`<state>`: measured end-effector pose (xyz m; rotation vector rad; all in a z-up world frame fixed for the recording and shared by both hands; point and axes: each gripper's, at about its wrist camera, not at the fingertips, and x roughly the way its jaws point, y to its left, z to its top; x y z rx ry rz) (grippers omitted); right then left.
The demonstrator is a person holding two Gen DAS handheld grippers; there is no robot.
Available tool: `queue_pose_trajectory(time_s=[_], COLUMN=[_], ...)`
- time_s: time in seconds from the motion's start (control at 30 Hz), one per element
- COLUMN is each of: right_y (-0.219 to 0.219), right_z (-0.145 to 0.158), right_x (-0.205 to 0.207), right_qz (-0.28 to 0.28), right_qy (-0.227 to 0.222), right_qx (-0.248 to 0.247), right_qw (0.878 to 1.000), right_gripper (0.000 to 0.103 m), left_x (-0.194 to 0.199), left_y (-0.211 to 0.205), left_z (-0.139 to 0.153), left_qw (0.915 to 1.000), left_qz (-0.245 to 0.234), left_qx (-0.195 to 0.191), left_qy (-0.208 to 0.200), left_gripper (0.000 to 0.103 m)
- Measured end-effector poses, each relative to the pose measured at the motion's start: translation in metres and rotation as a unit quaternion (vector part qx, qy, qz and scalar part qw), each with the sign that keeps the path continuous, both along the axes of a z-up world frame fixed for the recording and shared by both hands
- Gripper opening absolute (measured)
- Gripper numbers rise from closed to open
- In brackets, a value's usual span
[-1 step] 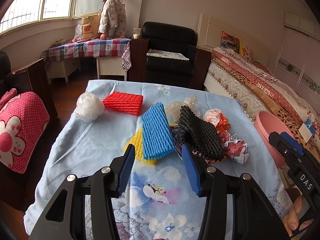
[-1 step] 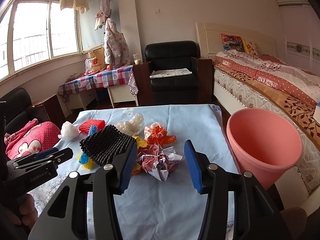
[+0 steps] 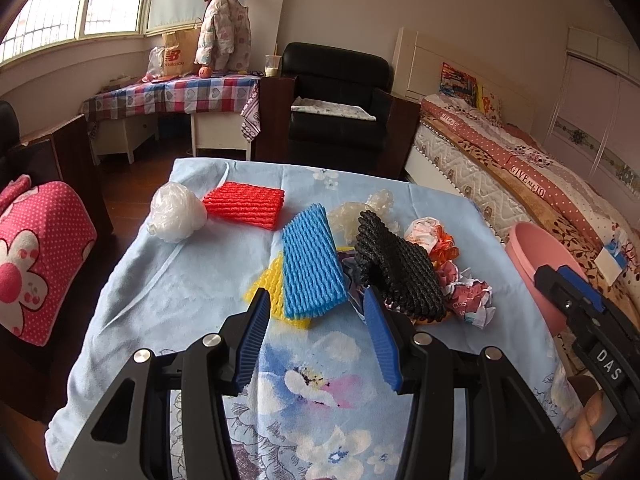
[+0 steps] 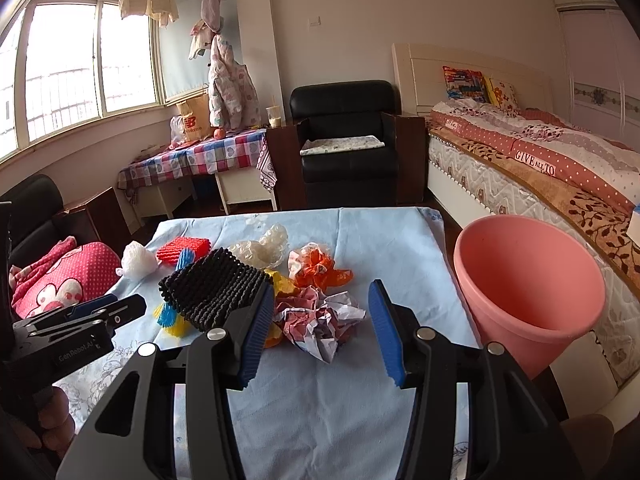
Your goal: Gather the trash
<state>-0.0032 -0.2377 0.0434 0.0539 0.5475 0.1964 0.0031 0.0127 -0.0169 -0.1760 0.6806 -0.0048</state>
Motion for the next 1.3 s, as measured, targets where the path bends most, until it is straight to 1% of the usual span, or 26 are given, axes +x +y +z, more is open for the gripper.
queue_pose_trajectory(time_s=[0.13,0.2,0.3,0.43,0.7,0.77,0.83,0.87,0.9,0.93,1.0,1.17,1.3], right_y=[0.001,0.001,0.001,0.003,0.004,0.002,0.001,0.001,0.001,0.001,0.003,0.012,0.015], right_z=[-0.005,-0.007,-0.01,-0.013,-0.018,-0.02,-0.022,-0.023,-0.023,-0.024,-0.025,-0.026,-0.029], right_x=[0.004,0.006,0.008,0.011,0.02,0.023,0.025,0.026,0.028,0.029,0.031,0.033,0.039], right_qz=[0.008,0.011,0.016,0.023,0.028,0.028,0.03,0.03,0.031,0.033,0.036,0.047,0.044], right_qy=[0.017,0.026,0.035,0.045,0.064,0.068,0.073,0.075,0.077,0.08,0.084,0.089,0.098], right_qx=[0.002,0.005,0.009,0.011,0.018,0.022,0.028,0.031,0.033,0.035,0.036,0.029,0.029], right_qw=[1.0,1.0,0.999,0.999,0.997,0.997,0.996,0.996,0.996,0.996,0.995,0.995,0.994], right_gripper=[0.05,0.05,0.05,0.05,0.05,0.05,0.05,0.05,0.05,0.05,0.05,0.05,0.06], left_x=[0.003,0.006,0.013,0.024,0.049,0.053,0.056,0.057,0.057,0.057,0.056,0.05,0.042], left_y=[0.002,0.0,-0.003,0.0,-0.01,-0.009,-0.006,-0.004,-0.001,0.002,0.008,0.02,0.022], left_z=[0.001,0.0,-0.007,-0.013,-0.021,-0.024,-0.028,-0.03,-0.032,-0.033,-0.035,-0.029,-0.021], left_qw=[0.9998,0.9999,0.9995,0.9992,0.9979,0.9975,0.9971,0.997,0.9971,0.9971,0.9974,0.9987,0.9992], left_qz=[-0.012,-0.017,-0.025,-0.028,-0.029,-0.029,-0.028,-0.026,-0.024,-0.022,-0.018,-0.013,-0.018], left_qx=[-0.014,-0.001,0.016,0.009,0.034,0.034,0.03,0.026,0.022,0.016,0.006,-0.013,-0.021], left_qy=[-0.001,0.0,0.014,0.028,0.047,0.055,0.064,0.068,0.069,0.071,0.07,0.047,0.029], left_gripper=[0.048,0.048,0.048,0.048,0.048,0.038,0.024,0.02,0.011,0.007,0.007,0.006,0.006])
